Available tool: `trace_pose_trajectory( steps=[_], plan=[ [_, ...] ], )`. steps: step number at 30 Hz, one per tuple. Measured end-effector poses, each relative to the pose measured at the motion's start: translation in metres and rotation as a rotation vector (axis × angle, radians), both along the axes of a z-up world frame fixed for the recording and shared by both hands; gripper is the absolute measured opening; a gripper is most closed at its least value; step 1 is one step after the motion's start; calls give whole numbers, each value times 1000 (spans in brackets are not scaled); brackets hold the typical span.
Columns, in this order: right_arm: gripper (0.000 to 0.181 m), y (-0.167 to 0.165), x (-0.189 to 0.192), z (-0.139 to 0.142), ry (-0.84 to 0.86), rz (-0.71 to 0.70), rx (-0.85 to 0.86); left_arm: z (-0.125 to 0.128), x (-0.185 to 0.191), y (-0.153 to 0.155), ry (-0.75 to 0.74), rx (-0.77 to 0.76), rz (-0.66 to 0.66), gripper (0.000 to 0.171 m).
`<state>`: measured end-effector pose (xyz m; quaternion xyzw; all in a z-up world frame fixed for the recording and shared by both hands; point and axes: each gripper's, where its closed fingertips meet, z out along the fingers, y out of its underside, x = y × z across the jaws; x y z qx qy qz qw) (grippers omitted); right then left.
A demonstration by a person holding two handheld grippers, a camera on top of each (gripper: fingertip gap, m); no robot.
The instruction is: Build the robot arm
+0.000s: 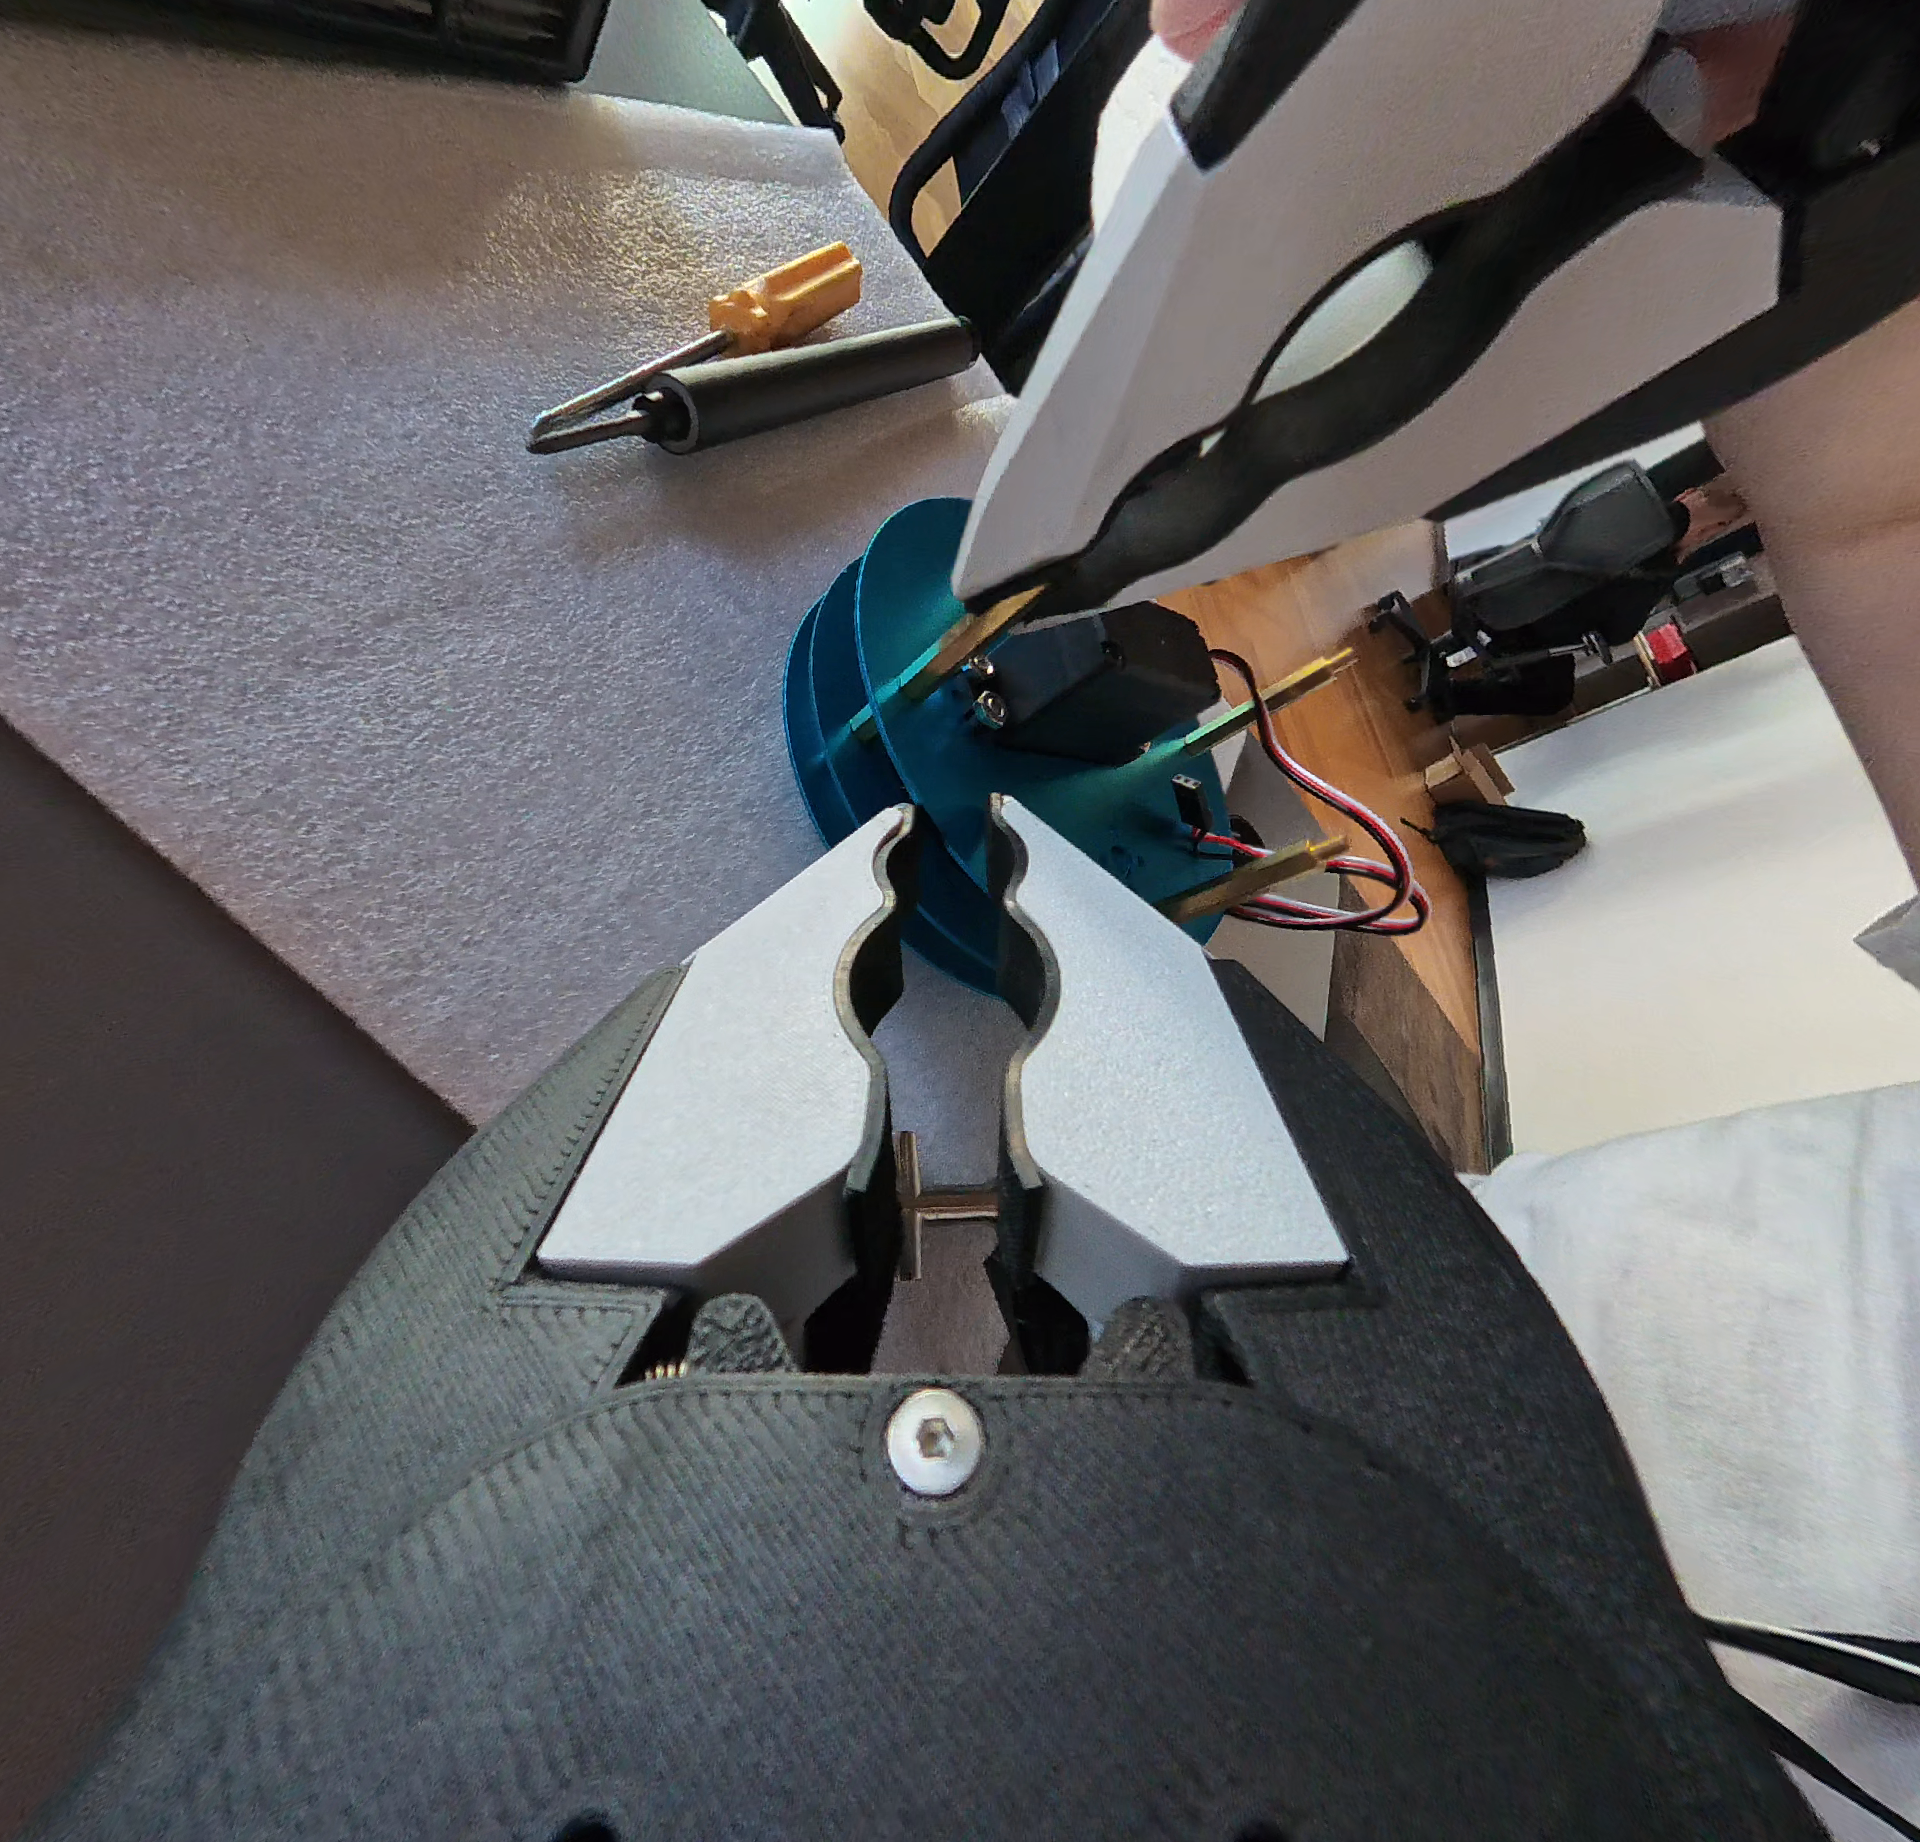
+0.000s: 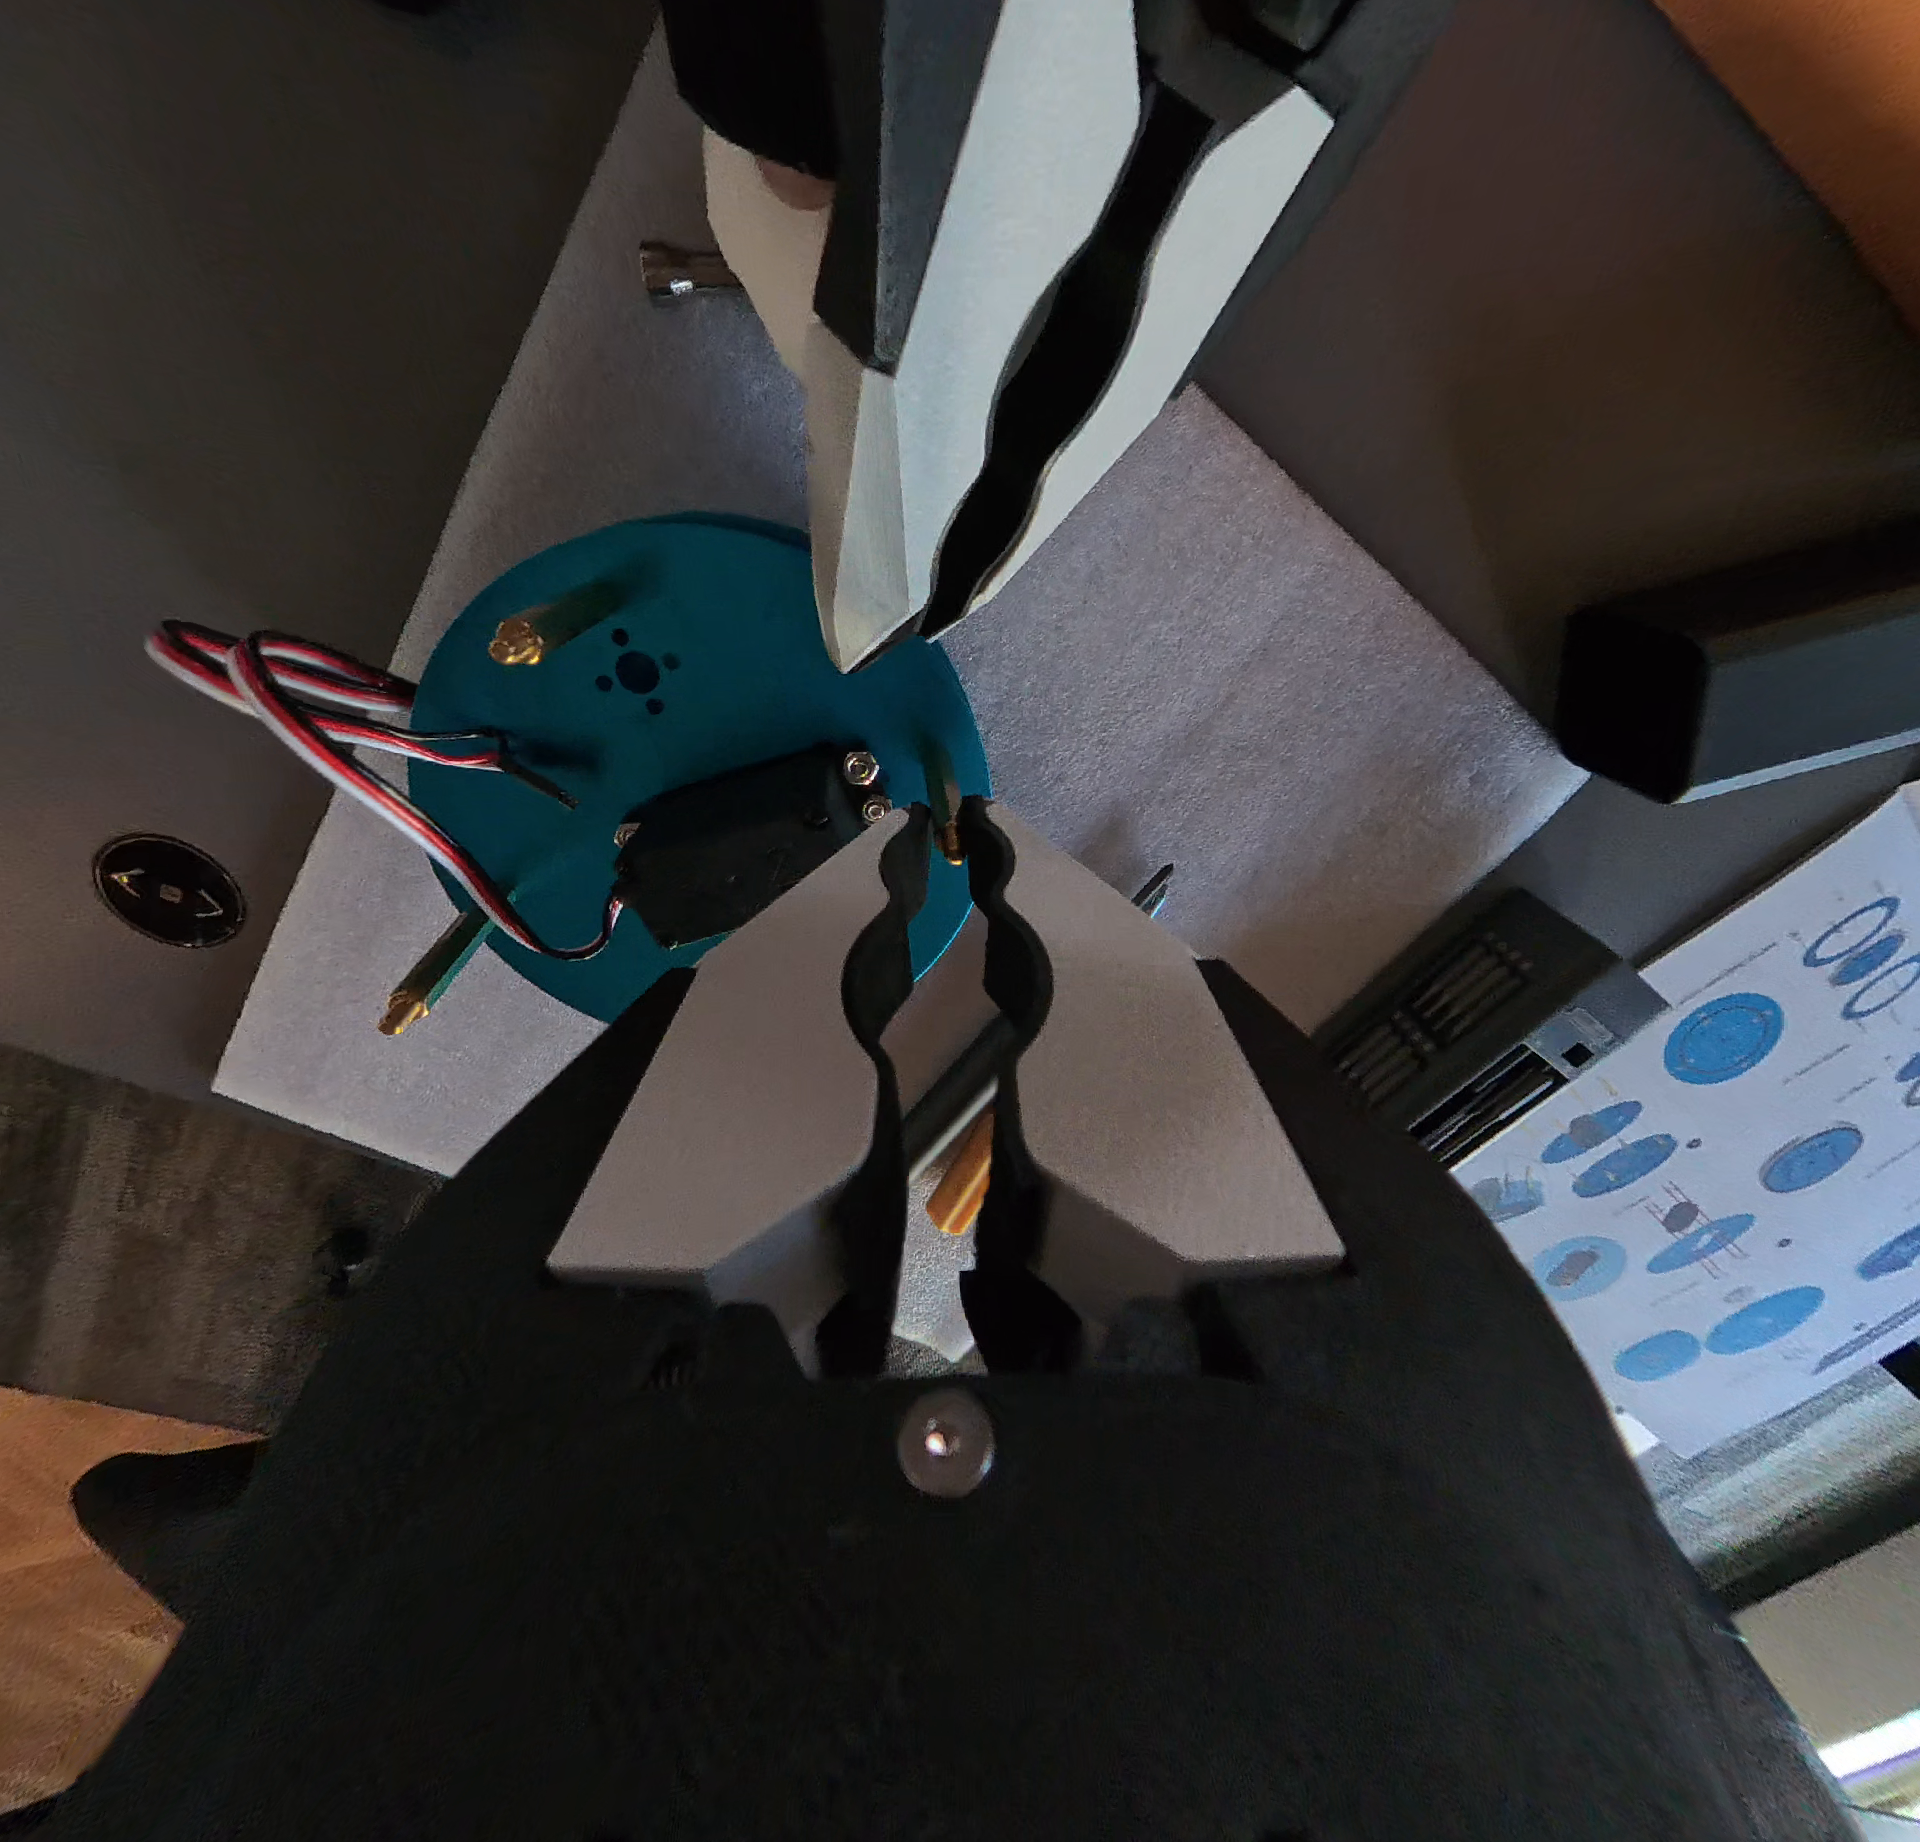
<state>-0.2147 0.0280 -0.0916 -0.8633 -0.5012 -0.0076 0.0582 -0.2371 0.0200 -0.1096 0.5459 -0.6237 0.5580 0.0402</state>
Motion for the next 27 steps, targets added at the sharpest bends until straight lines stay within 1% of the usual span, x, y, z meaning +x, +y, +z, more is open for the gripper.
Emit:
trace_pose_trajectory(
  steps=[2,4,7,10,13,16,17,18,19,20,23,24,26,27],
  plan=[
    [5,-1,0,0,3,-31,-17,0,1,-1,20,-19,-12,10],
    [5,-2,0,0,34,-120,-41,0,1,-1,22,-21,-22,10],
    [5,-2,1,-1,89,-317,-51,-1,2,-1,18,-12,-19,10],
    [5,-3,1,0,83,-459,-19,0,2,-2,11,-5,-11,9],
    [5,-4,1,0,94,-704,-6,-1,2,-2,2,25,-3,10],
    [4,-5,1,0,95,-882,19,0,3,-2,0,24,14,10],
    [4,-4,1,-1,105,-918,33,-1,3,-2,1,25,18,10],
    [5,-4,1,-1,107,-921,39,-1,3,-2,0,24,21,10],
    [5,-5,1,0,95,-881,35,-1,2,-2,-1,18,22,10],
    [5,-6,1,1,69,-788,24,0,2,-3,-2,10,21,10],
    [8,-7,4,3,-45,-408,62,1,3,-4,-8,3,16,10],
    [12,-7,3,4,-69,-297,71,1,2,-4,-9,5,14,10],
    [19,-3,5,8,-112,-145,93,1,2,-3,-12,5,12,9],
    [21,-4,3,8,-117,-83,78,1,2,-3,-13,6,12,9]
  ],
)
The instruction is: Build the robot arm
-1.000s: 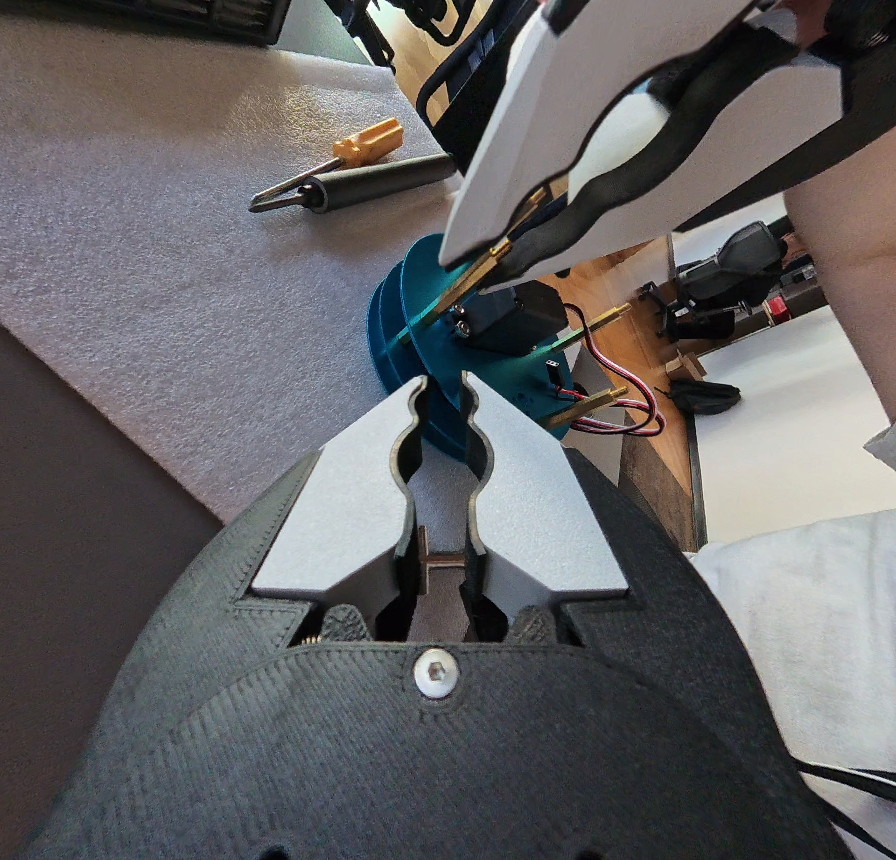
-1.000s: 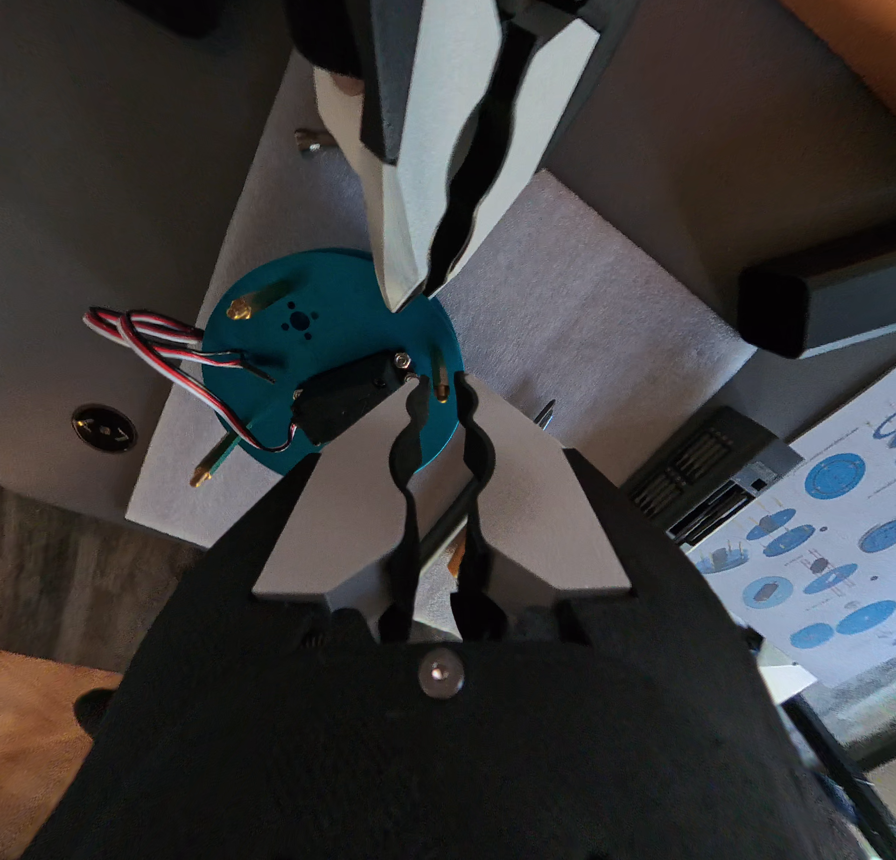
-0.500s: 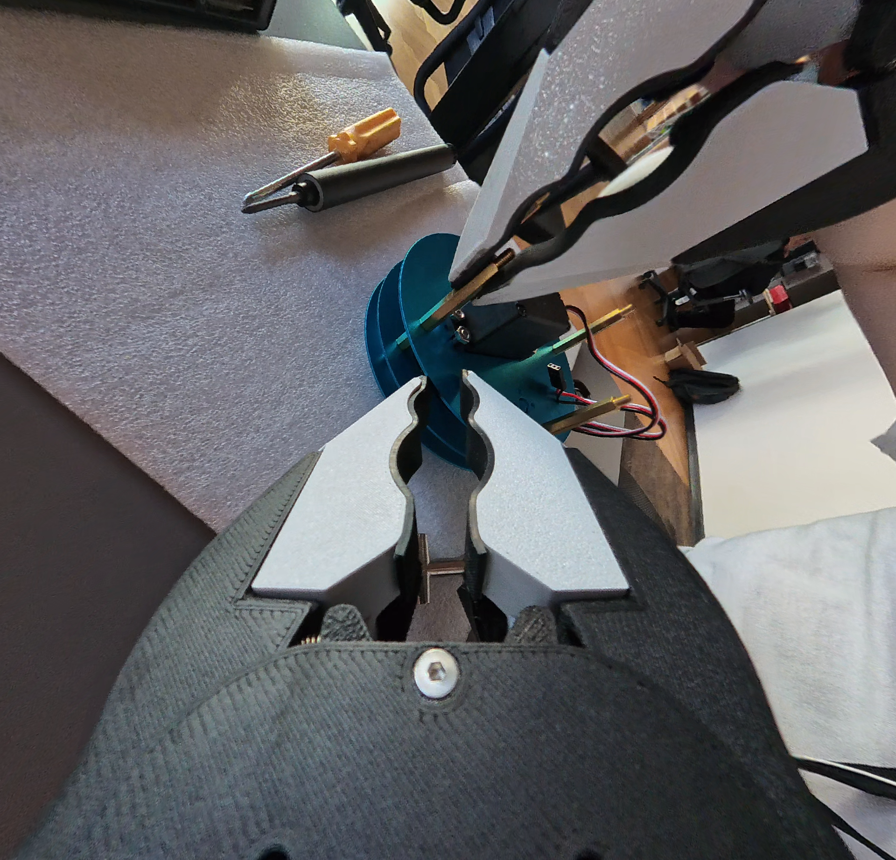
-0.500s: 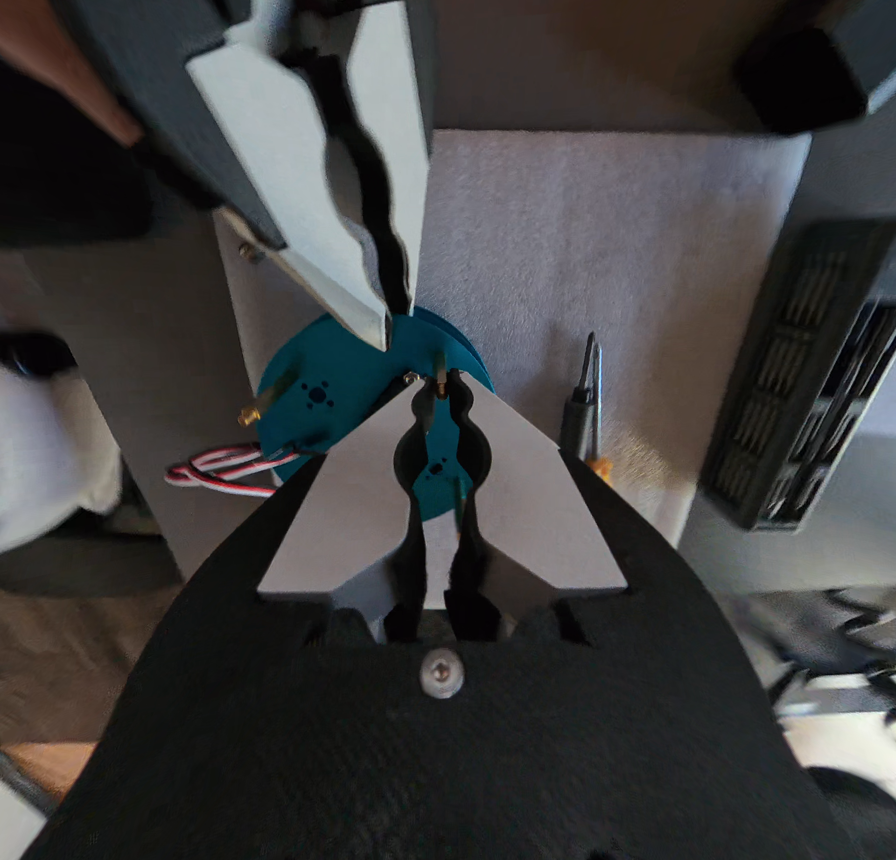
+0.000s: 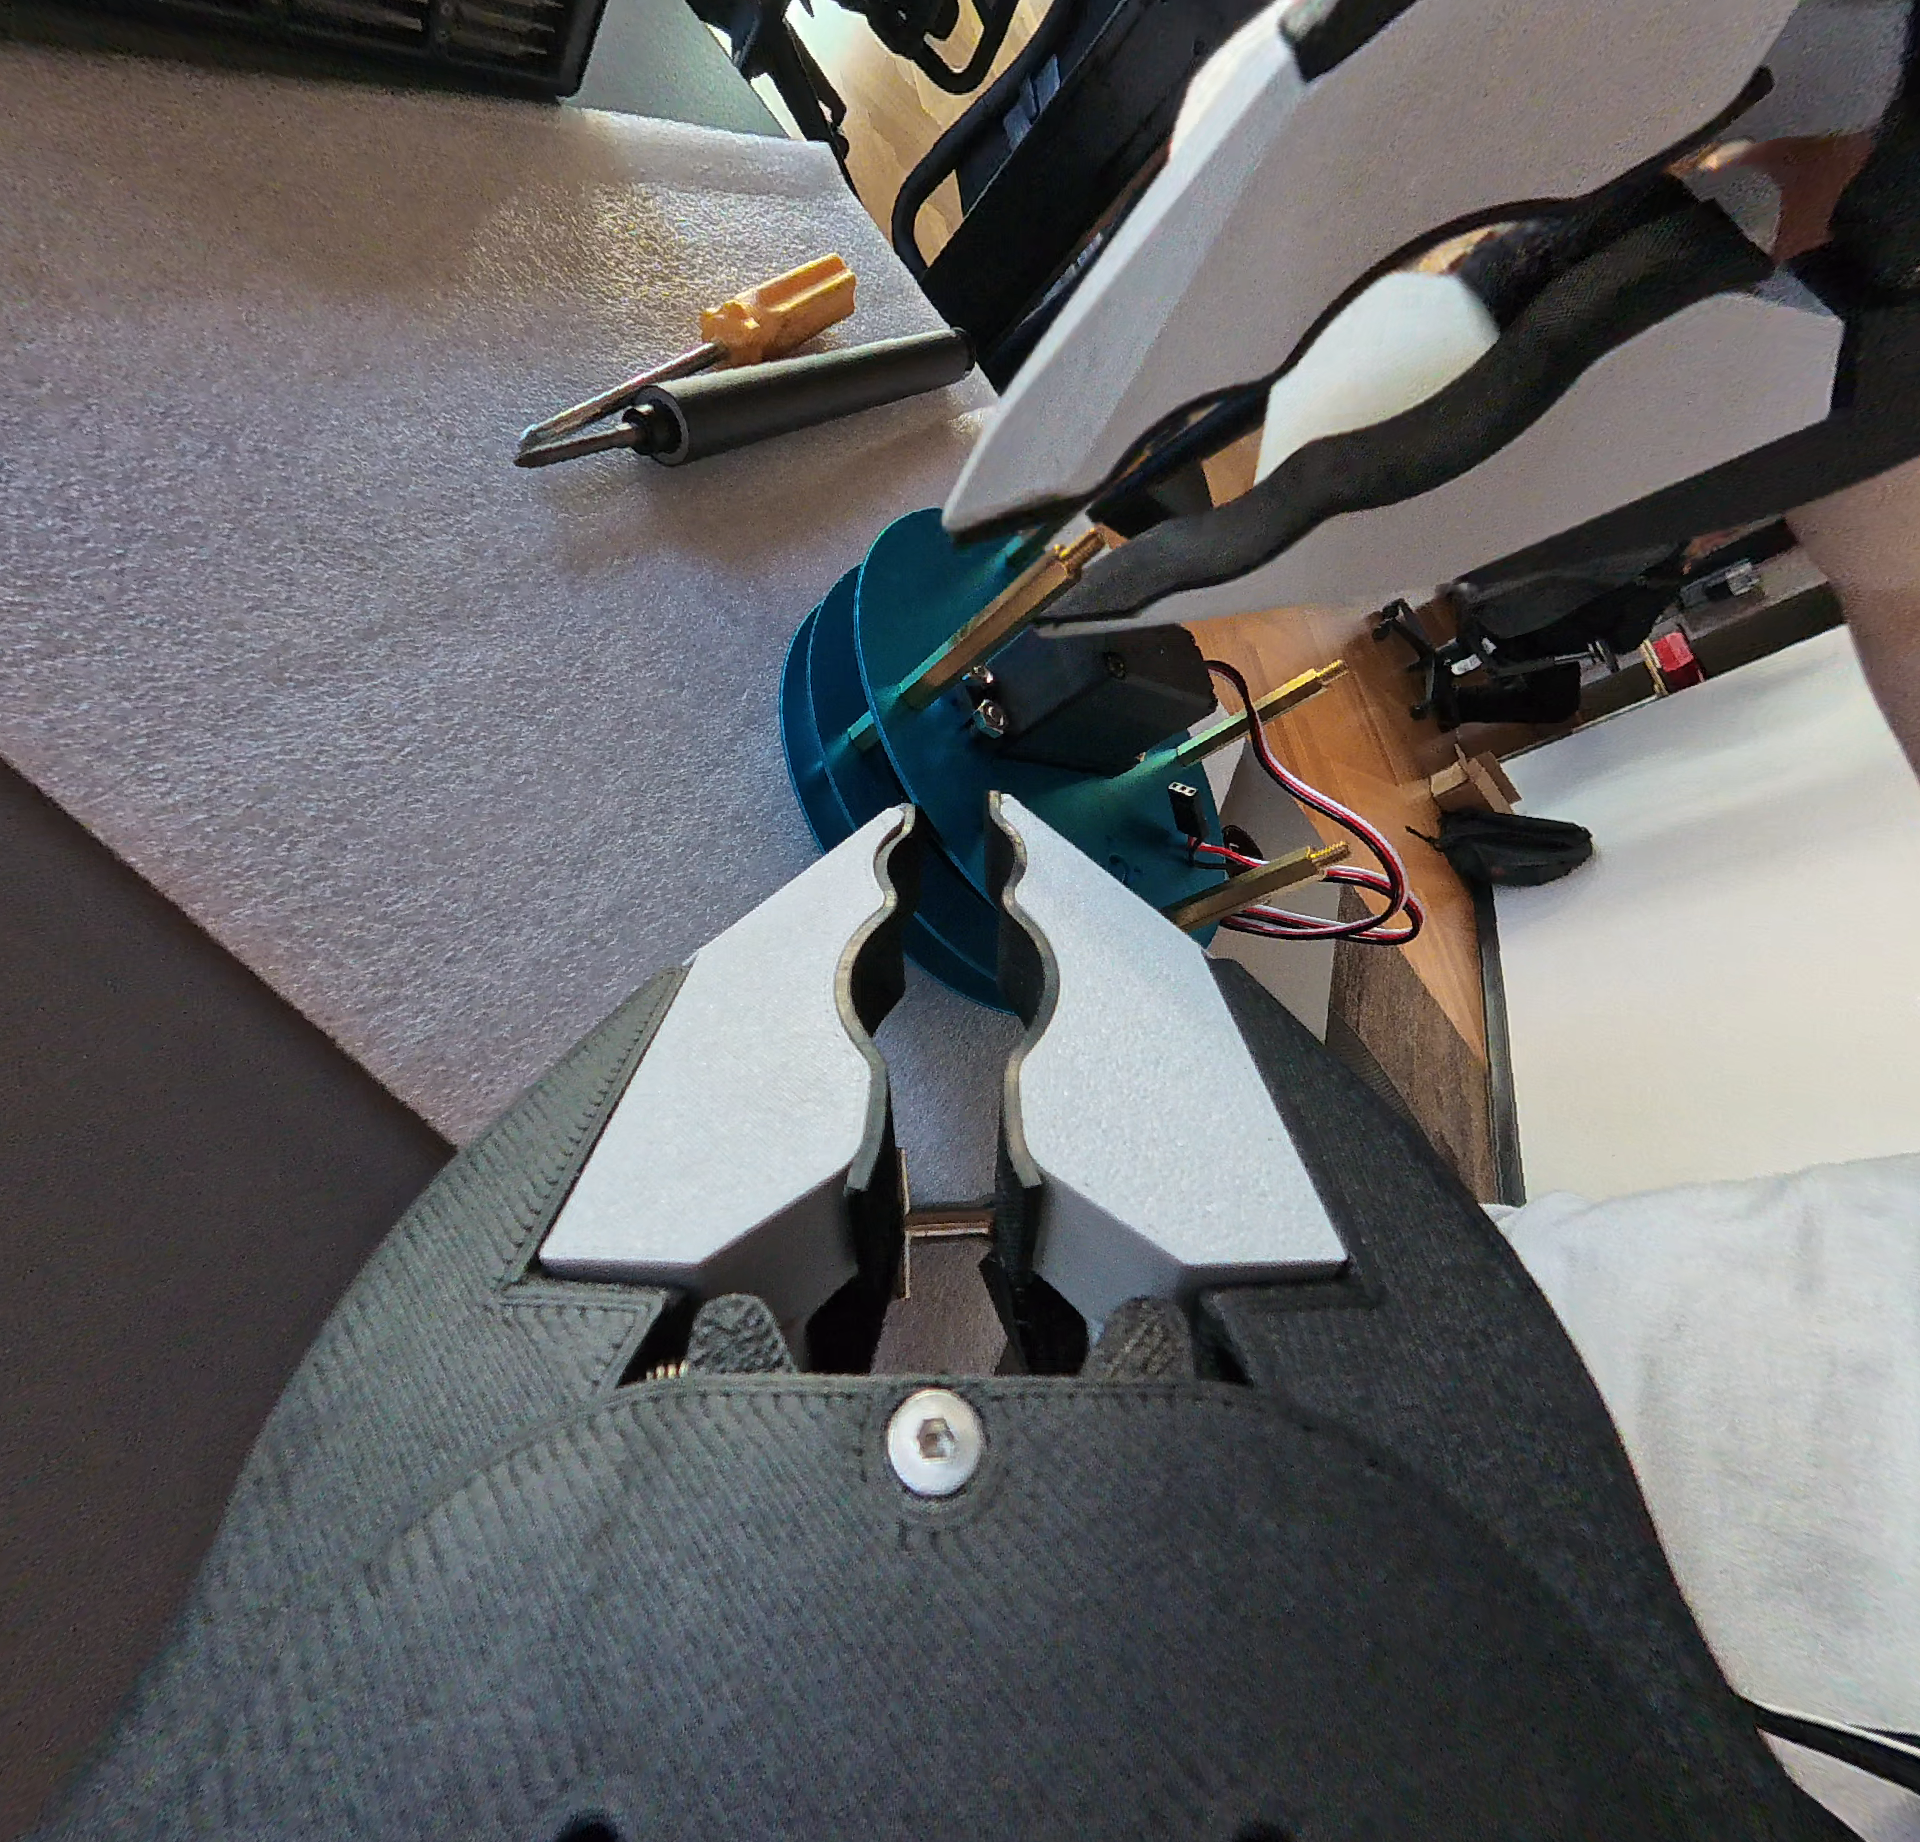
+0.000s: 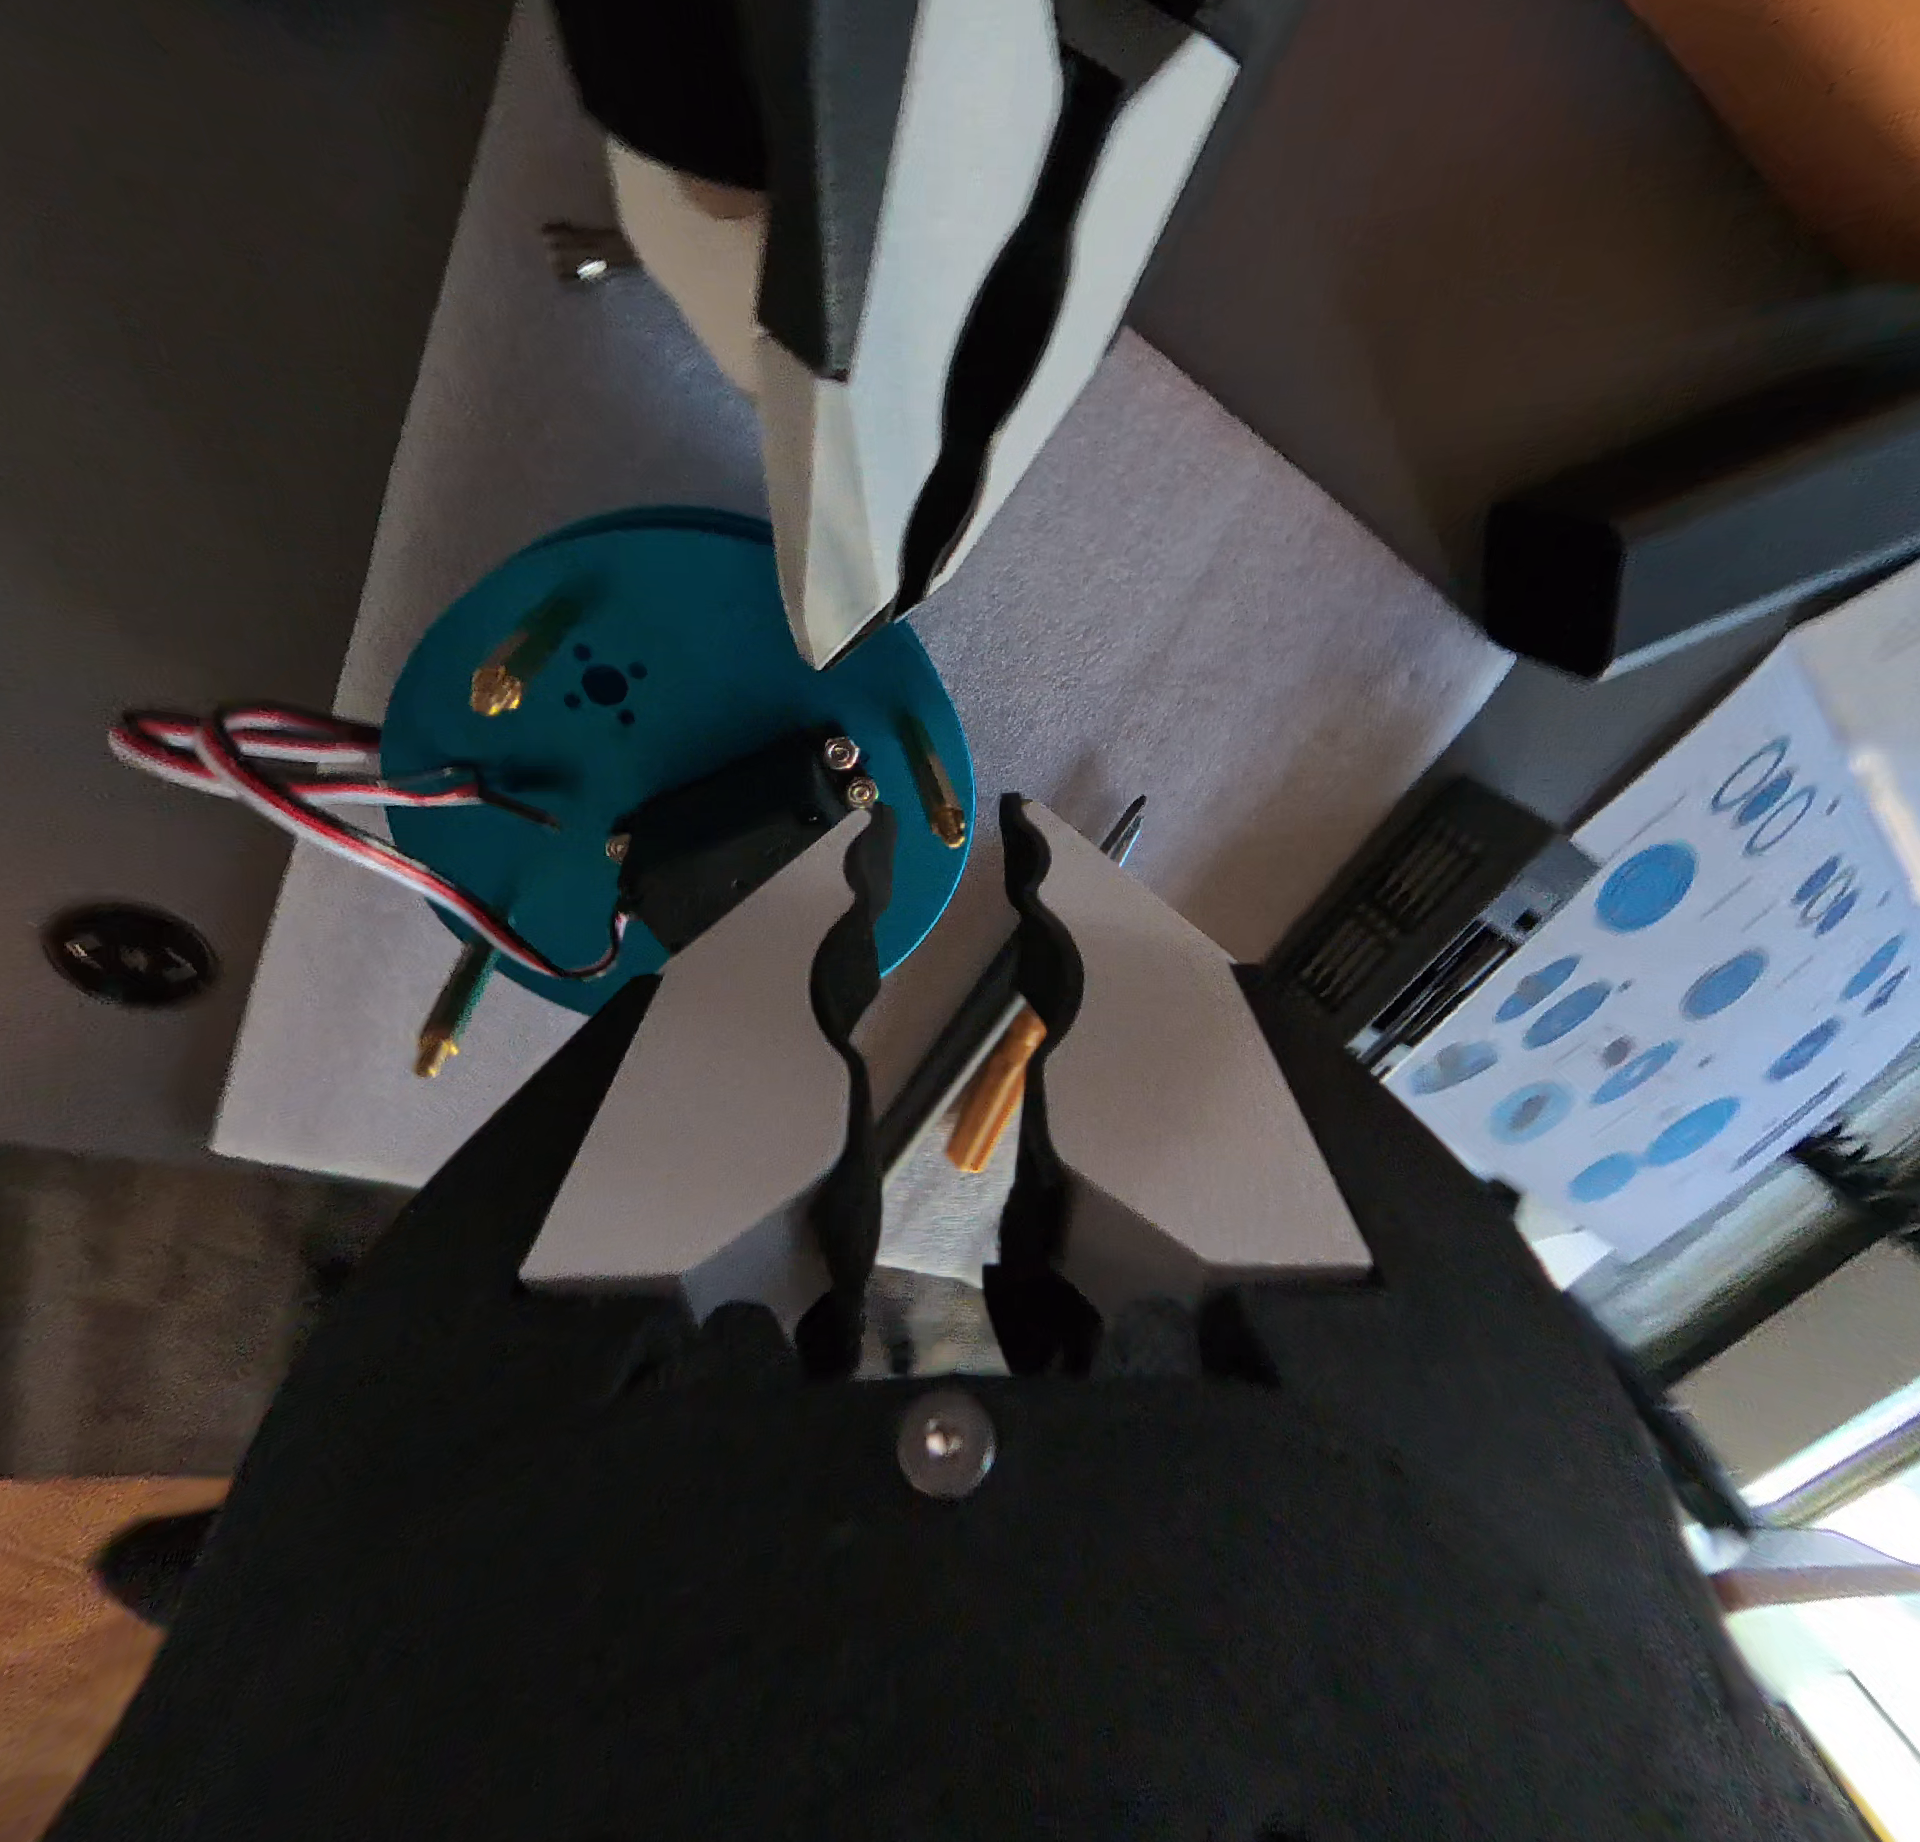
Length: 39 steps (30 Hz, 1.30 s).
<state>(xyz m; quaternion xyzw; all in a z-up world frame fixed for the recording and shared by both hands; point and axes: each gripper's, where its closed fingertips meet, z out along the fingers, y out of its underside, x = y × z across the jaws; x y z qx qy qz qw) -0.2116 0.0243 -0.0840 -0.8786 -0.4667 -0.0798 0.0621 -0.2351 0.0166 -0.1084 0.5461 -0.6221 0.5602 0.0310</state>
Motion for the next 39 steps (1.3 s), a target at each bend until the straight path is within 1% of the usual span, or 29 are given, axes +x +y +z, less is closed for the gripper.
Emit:
trace_pose_trajectory(
  steps=[2,3,9,13,15,18,21,23,24,25,26,27,28,29,30,31,32,33,34,35,37,39],
  plan=[
    [21,3,-1,0,-25,98,-5,0,0,0,-2,4,-1,9],
    [20,5,-2,0,-29,119,-11,0,0,0,-4,5,-1,10],
    [8,2,-2,-7,-62,191,-79,-1,0,1,2,5,-4,10],
    [6,2,-3,-7,-60,186,-87,-1,0,0,1,11,-8,10],
    [6,1,-3,-7,-18,77,-112,-1,0,0,-1,11,-7,10],
    [5,-2,-3,-7,55,-185,-155,0,1,-1,-8,14,-6,10],
    [5,-4,-2,-6,57,-369,-149,0,1,-1,-13,23,-5,10],
    [5,-5,-3,-6,85,-597,-163,0,1,-2,-16,30,-4,10],
    [5,-5,-3,-7,97,-666,-169,0,1,-2,-16,34,-4,10],
    [5,-4,-3,-7,100,-683,-163,0,1,-2,-16,38,-2,10],
    [6,-4,-3,-7,86,-651,-160,0,1,-1,-15,38,-2,10],
    [6,-4,-2,-7,51,-573,-154,0,1,-1,-14,35,-2,10],
    [9,-2,-2,-6,0,-448,-126,0,1,-2,-14,32,-2,10],
    [23,4,1,-4,-83,-284,-68,0,0,-2,-15,31,-1,10],
    [32,6,-2,-2,-166,-86,-23,0,0,-2,-16,31,0,10],
    [28,8,-7,0,-238,112,31,0,0,-2,-16,31,2,10],
    [23,11,-9,3,-325,275,83,0,0,-1,-15,30,4,10],
    [23,10,-13,4,-373,382,99,0,0,-1,-14,27,7,10],
    [24,9,-15,3,-393,424,100,0,0,-1,-13,22,9,10],
    [25,8,-14,3,-418,438,84,0,-1,-1,-12,20,10,10],
    [28,8,-6,6,-507,480,41,0,-1,-1,-12,22,10,11],
    [24,7,-3,6,-561,530,-13,1,-2,-1,-11,23,6,11]
  ],
)
